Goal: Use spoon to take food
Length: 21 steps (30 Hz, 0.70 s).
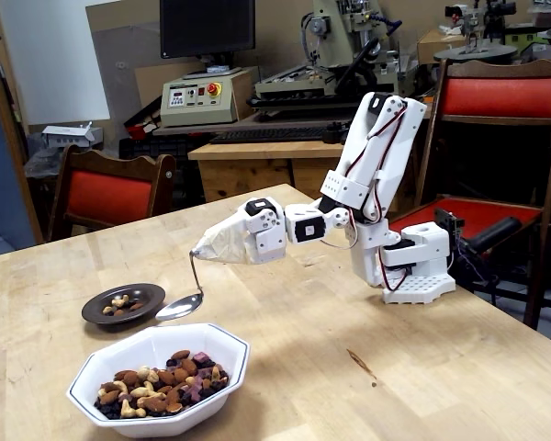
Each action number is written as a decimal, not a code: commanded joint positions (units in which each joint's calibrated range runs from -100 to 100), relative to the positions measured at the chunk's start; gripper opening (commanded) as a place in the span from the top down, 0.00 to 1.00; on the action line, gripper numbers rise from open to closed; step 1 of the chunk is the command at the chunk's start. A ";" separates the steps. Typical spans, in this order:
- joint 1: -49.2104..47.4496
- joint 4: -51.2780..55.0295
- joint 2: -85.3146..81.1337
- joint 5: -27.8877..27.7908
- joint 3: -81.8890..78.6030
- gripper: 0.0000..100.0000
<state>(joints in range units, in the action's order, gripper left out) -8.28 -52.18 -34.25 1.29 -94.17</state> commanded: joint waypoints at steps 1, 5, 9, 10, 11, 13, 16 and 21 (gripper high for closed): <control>-0.02 -1.26 -1.74 0.20 1.16 0.96; -0.02 -1.34 -1.40 0.20 1.16 0.96; -0.02 -1.42 -1.14 0.20 1.16 0.96; -0.02 -1.42 -1.14 0.20 1.16 0.96; -0.02 -1.42 -1.14 0.20 1.16 0.96; -0.02 -1.42 -1.14 0.20 1.16 0.96; -0.02 -1.42 -1.40 0.20 0.98 0.96; 0.06 -1.42 -1.74 0.20 0.54 0.96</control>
<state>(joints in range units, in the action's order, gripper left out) -8.28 -52.18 -34.25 1.29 -94.17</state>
